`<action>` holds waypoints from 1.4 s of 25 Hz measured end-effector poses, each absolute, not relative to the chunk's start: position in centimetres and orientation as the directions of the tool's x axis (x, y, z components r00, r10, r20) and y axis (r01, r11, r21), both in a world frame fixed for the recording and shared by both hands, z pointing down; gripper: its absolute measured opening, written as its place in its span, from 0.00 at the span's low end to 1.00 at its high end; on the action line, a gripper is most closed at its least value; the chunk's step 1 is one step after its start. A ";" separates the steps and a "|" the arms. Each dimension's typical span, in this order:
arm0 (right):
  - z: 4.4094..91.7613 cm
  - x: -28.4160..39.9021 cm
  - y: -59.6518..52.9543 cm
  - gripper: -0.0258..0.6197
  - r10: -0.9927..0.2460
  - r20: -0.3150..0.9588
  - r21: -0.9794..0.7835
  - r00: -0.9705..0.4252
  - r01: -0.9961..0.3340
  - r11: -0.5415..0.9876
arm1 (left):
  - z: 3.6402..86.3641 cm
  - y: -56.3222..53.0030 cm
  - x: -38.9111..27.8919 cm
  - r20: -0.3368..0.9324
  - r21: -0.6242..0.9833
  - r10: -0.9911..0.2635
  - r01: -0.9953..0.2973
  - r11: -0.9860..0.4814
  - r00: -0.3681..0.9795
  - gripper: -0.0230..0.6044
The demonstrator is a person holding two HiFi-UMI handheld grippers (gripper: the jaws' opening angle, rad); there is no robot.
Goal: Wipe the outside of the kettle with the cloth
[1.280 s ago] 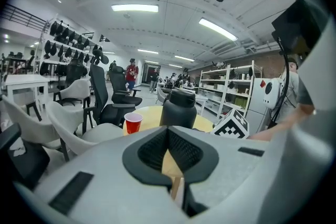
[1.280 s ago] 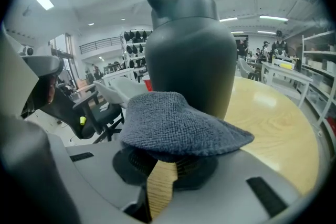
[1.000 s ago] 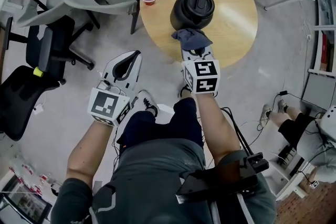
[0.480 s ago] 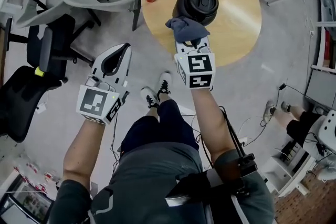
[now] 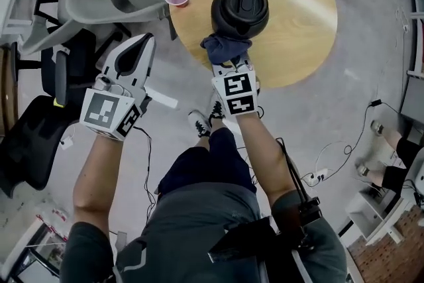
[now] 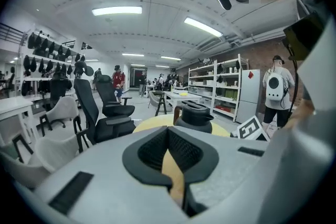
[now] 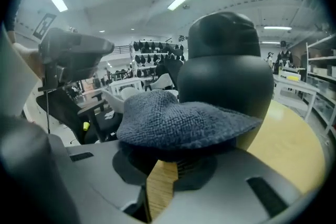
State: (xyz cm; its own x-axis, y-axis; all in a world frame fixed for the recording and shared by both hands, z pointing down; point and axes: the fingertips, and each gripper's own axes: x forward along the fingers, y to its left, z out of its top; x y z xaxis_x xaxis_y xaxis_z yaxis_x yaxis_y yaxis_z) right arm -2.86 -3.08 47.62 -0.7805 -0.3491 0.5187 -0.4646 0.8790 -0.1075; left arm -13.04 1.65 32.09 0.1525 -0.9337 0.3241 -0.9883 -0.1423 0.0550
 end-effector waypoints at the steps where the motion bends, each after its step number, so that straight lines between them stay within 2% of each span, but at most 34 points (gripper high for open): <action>1: 48.3 -2.9 -3.0 0.16 -0.341 0.527 -0.110 -0.778 -0.461 0.881 | 32.0 1.1 -13.0 0.324 0.052 -0.931 -0.986 -0.159 0.167 0.05; 9: 50.5 -2.0 -2.9 0.16 -0.303 0.591 -0.126 -0.748 -0.457 0.881 | 30.3 -3.3 -14.5 0.355 -0.033 -0.900 -0.959 -0.282 0.253 0.05; 16: 51.3 -1.6 -2.9 0.16 -0.344 0.594 -0.152 -0.727 -0.521 0.840 | 29.8 -8.7 -13.2 0.330 -0.068 -0.843 -0.879 -0.471 0.426 0.05; 21: 51.3 -1.7 -3.4 0.16 -0.406 0.615 -0.121 -0.676 -0.590 0.798 | 30.4 -11.5 -12.2 0.305 -0.032 -0.771 -0.803 -0.595 0.559 0.05; 24: 48.4 -2.7 -3.0 0.16 -0.455 0.566 -0.121 -0.687 -0.616 0.779 | 30.4 -12.3 -12.2 0.289 -0.047 -0.735 -0.758 -0.651 0.613 0.05; 31: 37.1 -4.6 -3.1 0.16 -0.631 0.341 -0.084 -0.697 -0.691 0.718 | 30.2 -14.1 -12.4 0.267 -0.096 -0.658 -0.660 -0.745 0.704 0.05; 35: 35.6 -4.3 -4.7 0.16 -0.708 0.312 -0.049 -0.634 -0.755 0.654 | 31.1 -15.5 -11.0 0.267 -0.100 -0.597 -0.595 -0.798 0.756 0.05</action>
